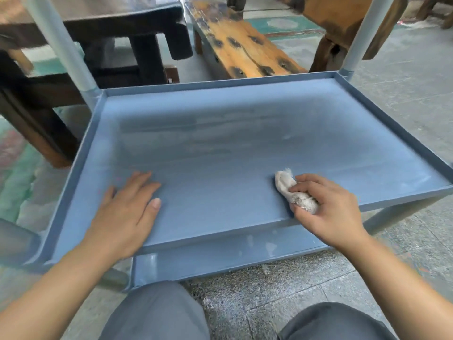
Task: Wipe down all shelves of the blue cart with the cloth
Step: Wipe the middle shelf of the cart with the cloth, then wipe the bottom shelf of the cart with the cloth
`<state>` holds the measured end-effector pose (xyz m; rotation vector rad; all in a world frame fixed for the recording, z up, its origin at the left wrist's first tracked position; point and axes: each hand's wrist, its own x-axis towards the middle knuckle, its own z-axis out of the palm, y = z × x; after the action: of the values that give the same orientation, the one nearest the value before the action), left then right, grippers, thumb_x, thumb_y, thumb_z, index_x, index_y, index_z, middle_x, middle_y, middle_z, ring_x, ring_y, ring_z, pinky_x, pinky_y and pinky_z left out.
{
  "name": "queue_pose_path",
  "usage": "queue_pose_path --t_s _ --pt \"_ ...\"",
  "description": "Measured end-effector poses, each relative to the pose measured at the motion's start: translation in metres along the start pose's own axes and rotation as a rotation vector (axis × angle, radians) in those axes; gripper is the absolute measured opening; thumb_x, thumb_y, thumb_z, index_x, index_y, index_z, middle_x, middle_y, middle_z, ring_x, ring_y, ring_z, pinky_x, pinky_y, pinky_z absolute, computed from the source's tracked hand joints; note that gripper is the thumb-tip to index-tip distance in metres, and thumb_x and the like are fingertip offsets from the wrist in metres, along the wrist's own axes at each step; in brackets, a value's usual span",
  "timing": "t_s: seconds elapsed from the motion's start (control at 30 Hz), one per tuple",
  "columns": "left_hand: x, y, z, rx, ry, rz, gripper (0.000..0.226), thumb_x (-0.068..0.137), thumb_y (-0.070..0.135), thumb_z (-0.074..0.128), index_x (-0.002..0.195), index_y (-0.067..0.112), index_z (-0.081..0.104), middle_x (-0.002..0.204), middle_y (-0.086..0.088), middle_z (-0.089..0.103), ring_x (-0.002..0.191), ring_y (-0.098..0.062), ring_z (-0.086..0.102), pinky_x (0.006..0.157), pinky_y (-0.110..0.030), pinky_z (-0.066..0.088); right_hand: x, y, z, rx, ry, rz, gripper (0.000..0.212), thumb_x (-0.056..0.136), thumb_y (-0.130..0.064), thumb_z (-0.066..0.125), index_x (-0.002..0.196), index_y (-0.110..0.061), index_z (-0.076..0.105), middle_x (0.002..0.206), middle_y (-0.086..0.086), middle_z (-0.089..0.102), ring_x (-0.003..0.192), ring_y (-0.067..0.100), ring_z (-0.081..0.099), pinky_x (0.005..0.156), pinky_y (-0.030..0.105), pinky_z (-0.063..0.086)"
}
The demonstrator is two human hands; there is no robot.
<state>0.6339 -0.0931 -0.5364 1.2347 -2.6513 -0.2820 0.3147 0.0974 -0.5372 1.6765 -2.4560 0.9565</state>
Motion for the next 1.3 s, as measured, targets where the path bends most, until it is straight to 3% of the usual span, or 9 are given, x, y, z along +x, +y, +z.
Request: queue_pose_path --t_s 0.23,0.43,0.63,0.73,0.9,1.03,1.1,1.17,1.3 --pt "0.000 -0.006 -0.003 -0.041 0.027 0.086 0.064 0.094 0.046 0.017 0.130 0.010 0.056 0.138 -0.009 0.055 0.136 -0.027 0.040 0.101 -0.049 0.029 -0.009 -0.115 0.067 0.122 -0.164 -0.203 0.035 0.069 -0.043 0.060 0.099 -0.029 0.073 0.121 -0.009 0.067 0.108 0.020 0.065 0.084 0.031 0.050" --pt "0.000 -0.011 -0.003 -0.125 0.033 0.100 0.065 0.094 0.047 0.015 0.129 0.009 0.054 0.134 -0.011 0.058 0.137 -0.028 0.039 0.104 -0.054 0.030 -0.015 -0.122 0.076 0.268 -0.029 -0.431 0.027 0.065 -0.017 0.070 0.091 -0.014 0.076 0.115 0.002 0.070 0.104 0.024 0.066 0.086 0.037 0.053" --pt "-0.003 -0.013 0.001 -0.158 0.066 0.113 0.066 0.092 0.049 0.018 0.129 0.007 0.055 0.131 -0.013 0.060 0.136 -0.030 0.040 0.108 -0.051 0.028 -0.039 -0.119 0.114 0.093 -0.250 -1.167 0.032 0.091 -0.035 0.047 0.106 -0.015 0.067 0.129 0.007 0.064 0.119 0.034 0.057 0.088 0.042 0.048" --pt "-0.004 -0.012 0.000 -0.148 0.141 0.214 0.057 0.094 0.039 0.029 0.120 -0.001 0.060 0.116 -0.020 0.066 0.122 -0.038 0.054 0.102 -0.043 0.036 -0.045 -0.104 0.158 0.013 -0.433 -1.295 0.030 0.087 -0.038 0.056 0.105 -0.018 0.069 0.128 0.003 0.064 0.119 0.030 0.058 0.084 0.039 0.050" --pt "-0.013 -0.009 -0.001 0.037 0.288 0.450 0.039 0.094 0.026 0.042 0.101 -0.002 0.068 0.100 -0.019 0.070 0.113 -0.038 0.061 0.086 -0.045 0.046 -0.038 -0.086 0.217 0.290 -0.774 -0.473 0.028 0.077 -0.019 0.077 0.105 -0.019 0.073 0.116 0.001 0.071 0.108 0.024 0.067 0.089 0.041 0.054" --pt "-0.042 -0.010 0.026 0.094 0.543 0.774 0.021 0.086 0.015 0.058 0.099 0.006 0.071 0.101 -0.010 0.071 0.089 -0.031 0.060 0.064 -0.042 0.040 -0.027 -0.082 0.257 0.393 -0.916 0.337 0.017 0.092 -0.037 0.059 0.076 -0.028 0.060 0.084 -0.005 0.063 0.092 0.019 0.062 0.079 0.035 0.048" --pt "-0.071 -0.012 0.063 0.029 0.426 0.804 0.017 0.083 0.016 0.058 0.094 0.009 0.070 0.091 -0.007 0.069 0.076 -0.029 0.054 0.059 -0.040 0.034 -0.024 -0.080 0.278 0.616 -0.905 0.582 0.021 0.100 -0.026 0.050 0.083 -0.023 0.061 0.091 -0.001 0.063 0.092 0.014 0.062 0.077 0.025 0.047" --pt "-0.091 -0.020 0.112 -0.077 0.128 0.565 0.016 0.086 0.020 0.057 0.095 0.012 0.067 0.084 -0.004 0.065 0.076 -0.027 0.056 0.062 -0.038 0.042 -0.021 -0.077 0.299 0.985 -0.781 0.875 0.030 0.103 -0.017 0.042 0.113 0.001 0.064 0.115 0.020 0.066 0.111 0.023 0.064 0.095 0.035 0.051" --pt "-0.083 -0.053 0.191 -0.672 -0.201 -0.535 0.050 0.090 0.039 0.062 0.131 0.017 0.042 0.121 0.005 0.050 0.112 -0.016 0.050 0.091 -0.029 0.040 -0.018 -0.077 0.326 1.236 -0.795 1.155 0.041 0.104 -0.018 0.034 0.134 0.003 0.054 0.133 0.028 0.057 0.125 0.042 0.053 0.110 0.055 0.038"
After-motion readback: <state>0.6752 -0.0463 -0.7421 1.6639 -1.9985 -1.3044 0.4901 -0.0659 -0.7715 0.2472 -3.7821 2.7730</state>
